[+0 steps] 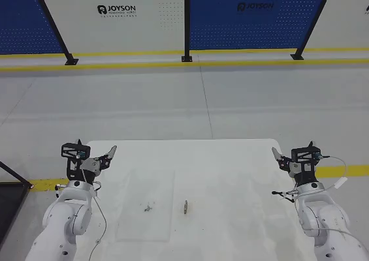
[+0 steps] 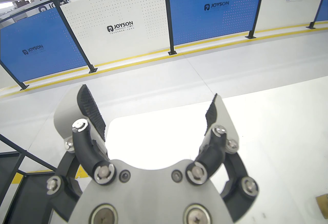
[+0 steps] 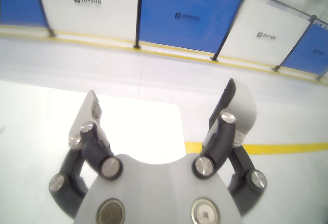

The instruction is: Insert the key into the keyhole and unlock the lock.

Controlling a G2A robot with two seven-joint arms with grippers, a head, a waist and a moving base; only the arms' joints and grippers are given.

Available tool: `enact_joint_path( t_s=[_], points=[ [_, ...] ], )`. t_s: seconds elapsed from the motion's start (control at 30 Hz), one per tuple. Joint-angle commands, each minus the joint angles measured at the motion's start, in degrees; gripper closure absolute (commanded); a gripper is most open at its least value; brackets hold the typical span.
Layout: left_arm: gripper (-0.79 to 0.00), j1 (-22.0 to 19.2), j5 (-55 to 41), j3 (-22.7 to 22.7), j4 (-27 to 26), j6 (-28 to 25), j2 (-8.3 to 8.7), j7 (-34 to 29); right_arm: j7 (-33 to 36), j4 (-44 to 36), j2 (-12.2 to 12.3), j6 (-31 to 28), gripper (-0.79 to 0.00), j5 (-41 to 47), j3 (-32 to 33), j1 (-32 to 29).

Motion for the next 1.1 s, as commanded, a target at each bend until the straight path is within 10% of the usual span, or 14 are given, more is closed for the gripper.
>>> enact_joint_path(
  t_s=[0.0,0.4,0.77,1.07],
  points=[
    [-0.784,0.0,0.0,0.0,0.0,0.0,0.00,0.0,0.0,0.0,0.0,0.0,-0.785,0.0,0.0,0.0],
    [-0.785,1.8,0.3,0.0,-1.8,-2.4,0.07,-1.5,0.0,0.0,0.0,0.0,-0.785,0.0,0.0,0.0],
    [-0.785,21.4,3.0,1.3,-17.2,-14.4,0.66,-14.9,0.0,0.0,0.0,0.0,-0.785,0.0,0.0,0.0],
    [-0.785,20.5,5.1,11.5,-15.9,-6.9,-0.26,-28.6,0.0,0.0,0.0,0.0,-0.785,0.0,0.0,0.0]
  ],
)
